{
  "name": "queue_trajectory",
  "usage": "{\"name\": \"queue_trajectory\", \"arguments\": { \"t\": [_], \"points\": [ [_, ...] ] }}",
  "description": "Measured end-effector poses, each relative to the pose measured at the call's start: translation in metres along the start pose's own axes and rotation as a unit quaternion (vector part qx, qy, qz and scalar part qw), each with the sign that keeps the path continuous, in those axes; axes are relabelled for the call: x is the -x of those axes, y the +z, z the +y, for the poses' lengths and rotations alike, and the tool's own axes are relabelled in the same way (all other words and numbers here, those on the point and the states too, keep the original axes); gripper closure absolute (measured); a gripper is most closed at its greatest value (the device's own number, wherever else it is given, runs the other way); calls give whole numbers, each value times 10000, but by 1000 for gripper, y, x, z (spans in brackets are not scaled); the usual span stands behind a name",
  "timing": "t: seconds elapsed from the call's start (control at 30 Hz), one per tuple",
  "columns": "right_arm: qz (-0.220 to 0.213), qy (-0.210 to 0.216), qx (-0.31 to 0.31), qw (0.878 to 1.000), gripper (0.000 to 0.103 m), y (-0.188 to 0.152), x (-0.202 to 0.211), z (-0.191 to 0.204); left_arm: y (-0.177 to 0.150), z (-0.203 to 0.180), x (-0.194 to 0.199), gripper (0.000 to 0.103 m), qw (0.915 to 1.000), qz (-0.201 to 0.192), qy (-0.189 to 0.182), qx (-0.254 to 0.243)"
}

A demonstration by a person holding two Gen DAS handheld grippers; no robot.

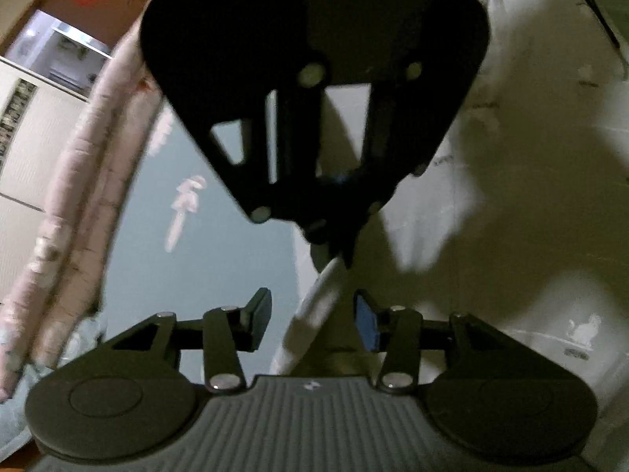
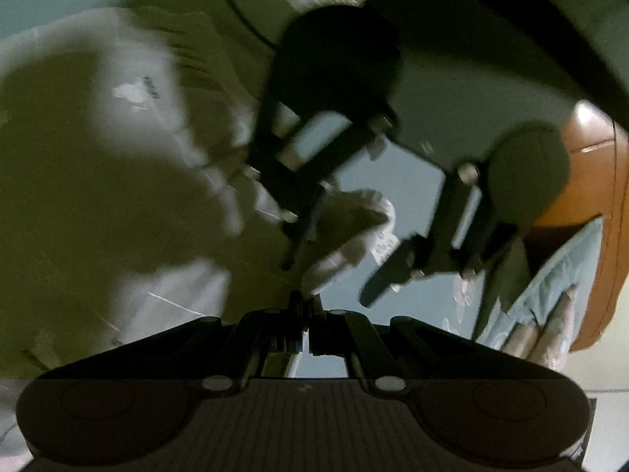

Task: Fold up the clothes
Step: 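Lift the pinched edge with the left gripper and carry it across the top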

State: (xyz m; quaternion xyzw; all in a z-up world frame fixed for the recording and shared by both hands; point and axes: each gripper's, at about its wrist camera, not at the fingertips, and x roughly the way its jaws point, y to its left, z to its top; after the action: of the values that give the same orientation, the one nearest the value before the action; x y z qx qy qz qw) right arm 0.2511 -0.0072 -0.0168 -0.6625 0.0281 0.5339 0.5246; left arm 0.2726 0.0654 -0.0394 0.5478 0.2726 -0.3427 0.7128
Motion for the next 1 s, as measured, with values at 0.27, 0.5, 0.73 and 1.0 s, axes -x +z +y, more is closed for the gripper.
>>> {"name": "queue_trajectory", "arguments": {
  "t": [0.27,0.5,0.73,1.0],
  "points": [
    [-71,-56,-220,9997,100,-4,-7,-6,0,5,5,98,9996,-128,-15,263],
    [-1,-221,-443,9988,95,-7,-9,-11,-3,1,13,103,9988,-217,61,426],
    [319,-395,-1548,9866,64,-50,11,-24,-5,13,27,103,9931,-541,347,982],
    [1467,-471,-2559,9543,52,-138,16,2,-5,29,58,103,9769,-694,792,1860]
  ]
}}
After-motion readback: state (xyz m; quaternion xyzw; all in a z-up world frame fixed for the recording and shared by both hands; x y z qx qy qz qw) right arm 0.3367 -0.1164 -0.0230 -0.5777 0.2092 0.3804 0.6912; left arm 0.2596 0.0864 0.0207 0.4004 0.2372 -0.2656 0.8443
